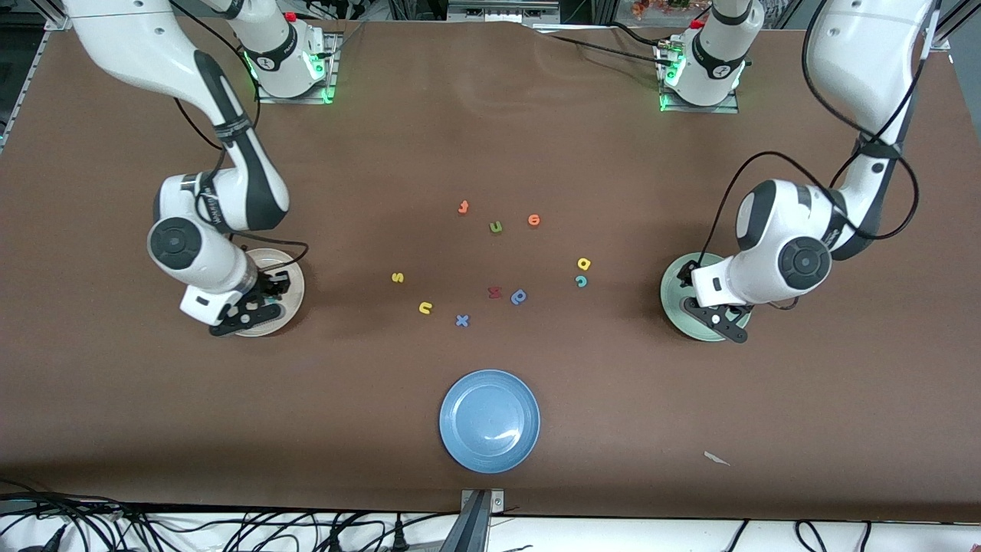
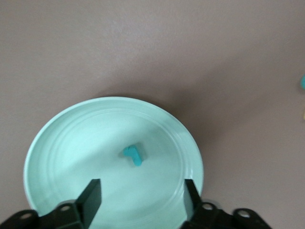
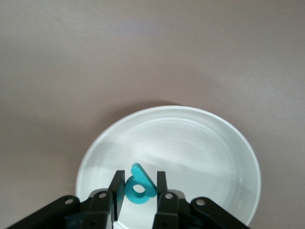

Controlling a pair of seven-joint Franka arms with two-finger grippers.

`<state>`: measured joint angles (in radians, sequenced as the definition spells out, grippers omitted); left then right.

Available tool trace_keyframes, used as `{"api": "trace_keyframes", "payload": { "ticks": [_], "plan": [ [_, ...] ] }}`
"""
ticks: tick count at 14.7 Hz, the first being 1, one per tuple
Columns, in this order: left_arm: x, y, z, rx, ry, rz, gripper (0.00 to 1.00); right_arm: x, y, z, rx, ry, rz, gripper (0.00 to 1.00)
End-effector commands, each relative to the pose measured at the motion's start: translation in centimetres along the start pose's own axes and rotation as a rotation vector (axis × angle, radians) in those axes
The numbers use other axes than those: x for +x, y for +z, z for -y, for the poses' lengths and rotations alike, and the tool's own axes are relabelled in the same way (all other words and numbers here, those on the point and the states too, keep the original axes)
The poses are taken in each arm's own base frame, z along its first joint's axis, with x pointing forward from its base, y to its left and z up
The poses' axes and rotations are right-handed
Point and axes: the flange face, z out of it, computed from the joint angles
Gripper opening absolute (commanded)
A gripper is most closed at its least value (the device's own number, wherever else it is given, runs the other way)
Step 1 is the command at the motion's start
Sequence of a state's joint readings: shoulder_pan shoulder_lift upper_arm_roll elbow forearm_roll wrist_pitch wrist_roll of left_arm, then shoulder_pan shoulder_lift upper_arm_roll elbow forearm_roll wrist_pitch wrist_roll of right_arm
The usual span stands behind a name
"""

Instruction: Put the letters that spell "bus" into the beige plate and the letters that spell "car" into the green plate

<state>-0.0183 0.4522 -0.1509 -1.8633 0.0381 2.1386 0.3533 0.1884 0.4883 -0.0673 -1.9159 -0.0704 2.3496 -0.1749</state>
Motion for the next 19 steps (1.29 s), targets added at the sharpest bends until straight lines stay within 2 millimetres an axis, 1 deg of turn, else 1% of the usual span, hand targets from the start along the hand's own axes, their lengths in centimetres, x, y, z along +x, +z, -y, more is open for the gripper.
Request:
{"api": "trace_keyframes", "payload": {
  "ticks": [1,2,3,4,5,6,7,8,9,10,11,12,13,14,15,17,19],
  "plan": [
    [0.0,-3.8,-5.4,0.018,-0.088,0.023,1.00,-0.3,0.9,-0.8,0.024,0.028,-0.004,0.81],
    [0.5,-4.1,-7.7,0.013,-0.142,0.023,1.00,-0.4,0.8,-1.4,0.047,0.065,-0.008,1.00],
    [1.1,-3.8,-10.1,0.014,-0.166,0.025,1.00,-0.3,0.7,-1.0,0.083,0.112,-0.009,1.00],
    [1.7,-3.6,-12.2,0.011,-0.168,0.024,0.99,-0.1,0.3,-0.3,0.108,0.153,-0.015,1.00],
    [2.2,-3.2,-13.6,0.011,-0.167,0.027,0.98,0.0,0.2,0.3,0.116,0.185,-0.015,1.00],
    [2.7,-2.8,-15.7,0.014,-0.135,0.032,0.98,0.4,-0.1,2.1,0.126,0.222,-0.014,1.00],
    [3.2,-2.0,-17.2,0.012,-0.114,0.039,0.96,0.7,-0.4,3.8,0.139,0.275,-0.011,1.00],
    [3.7,-0.8,-18.4,0.009,-0.091,0.053,0.94,0.9,-0.5,5.4,0.149,0.329,-0.005,1.00],
    [4.2,-0.1,-19.9,0.008,-0.069,0.044,0.90,1.2,-0.7,6.8,0.157,0.362,-0.003,1.00],
    [4.6,1.3,-20.4,0.002,-0.061,0.033,0.86,1.4,-0.9,8.1,0.160,0.393,-0.003,1.00],
    [5.0,2.4,-20.5,-0.006,-0.059,0.027,0.78,1.6,-1.0,9.9,0.159,0.410,-0.004,1.00],
    [5.2,3.8,-20.8,-0.011,-0.053,0.027,0.68,1.8,-1.1,12.2,0.158,0.447,-0.004,0.99],
    [5.3,4.9,-21.2,-0.010,-0.042,0.021,0.67,2.0,-1.2,13.9,0.154,0.491,-0.012,0.99],
    [5.4,5.8,-21.2,-0.007,-0.036,0.020,0.67,2.1,-1.1,15.0,0.156,0.530,-0.020,0.99],
    [5.6,6.5,-21.1,-0.003,-0.034,0.020,0.68,2.1,-0.8,16.7,0.157,0.550,-0.024,0.99],
    [5.7,7.3,-21.1,0.006,-0.030,0.020,0.68,2.2,0.1,19.2,0.165,0.587,-0.055,0.99],
    [5.7,8.0,-21.0,0.025,-0.013,0.025,0.67,2.1,0.8,20.9,0.175,0.618,-0.074,0.99]
  ]
}}
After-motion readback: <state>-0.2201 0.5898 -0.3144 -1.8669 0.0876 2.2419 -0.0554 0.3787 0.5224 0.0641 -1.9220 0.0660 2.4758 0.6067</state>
